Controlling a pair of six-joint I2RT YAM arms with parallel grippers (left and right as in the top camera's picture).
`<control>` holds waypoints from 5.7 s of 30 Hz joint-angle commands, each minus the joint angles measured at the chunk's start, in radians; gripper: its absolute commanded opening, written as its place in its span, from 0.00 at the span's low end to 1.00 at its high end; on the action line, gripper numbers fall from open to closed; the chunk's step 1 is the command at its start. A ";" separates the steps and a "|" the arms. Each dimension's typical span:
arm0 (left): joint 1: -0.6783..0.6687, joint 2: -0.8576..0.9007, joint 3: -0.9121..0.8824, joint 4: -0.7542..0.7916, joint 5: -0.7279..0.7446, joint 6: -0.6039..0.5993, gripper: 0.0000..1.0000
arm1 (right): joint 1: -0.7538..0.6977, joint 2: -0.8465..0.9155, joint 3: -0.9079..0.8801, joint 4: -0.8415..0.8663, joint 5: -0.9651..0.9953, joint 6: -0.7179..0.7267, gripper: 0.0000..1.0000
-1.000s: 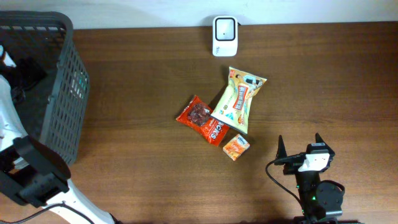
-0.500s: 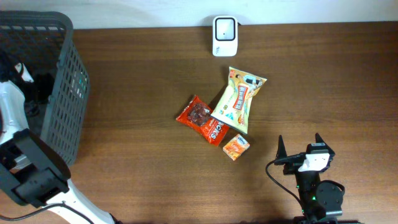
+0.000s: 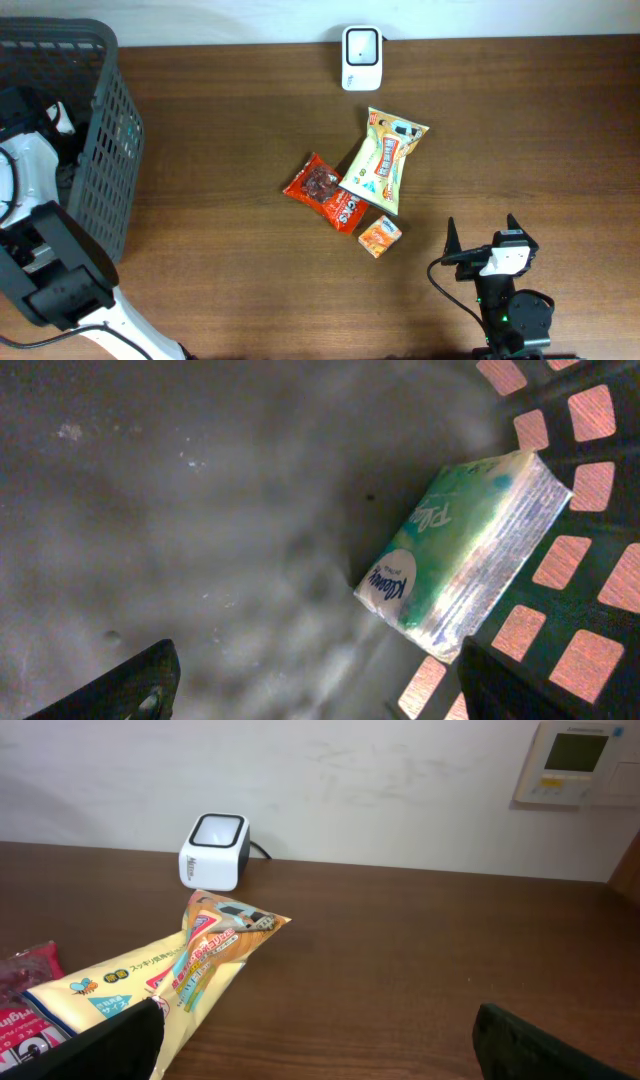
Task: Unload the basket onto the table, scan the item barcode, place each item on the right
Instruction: 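Withdraw the left gripper into the basket toward the green tissue pack, then grasp the green-and-white tissue pack in the basket with the left gripper, then lift the green pack out and drop it beside the orange box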
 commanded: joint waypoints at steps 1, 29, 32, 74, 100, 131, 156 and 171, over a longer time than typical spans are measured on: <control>-0.015 -0.011 -0.006 0.000 0.020 0.021 0.87 | -0.005 -0.006 -0.008 -0.004 0.005 0.008 0.98; -0.015 0.069 -0.018 0.095 0.101 0.021 0.39 | -0.005 -0.006 -0.008 -0.004 0.005 0.008 0.98; -0.015 0.069 -0.018 0.108 0.113 0.021 0.40 | -0.005 -0.006 -0.008 -0.004 0.005 0.008 0.98; 0.013 -0.089 0.120 0.054 0.162 0.036 0.82 | -0.005 -0.006 -0.008 -0.004 0.005 0.008 0.98; -0.054 0.165 0.119 0.159 0.066 0.036 0.84 | -0.005 -0.006 -0.008 -0.004 0.005 0.008 0.98; -0.014 -0.107 0.164 0.065 0.063 0.036 0.00 | -0.005 -0.006 -0.008 -0.004 0.005 0.008 0.98; -0.470 -0.510 0.158 -0.188 0.465 -0.056 0.00 | -0.005 -0.006 -0.008 -0.004 0.005 0.008 0.98; -1.050 -0.101 0.158 -0.214 0.133 -0.055 0.00 | -0.005 -0.006 -0.008 -0.004 0.005 0.008 0.98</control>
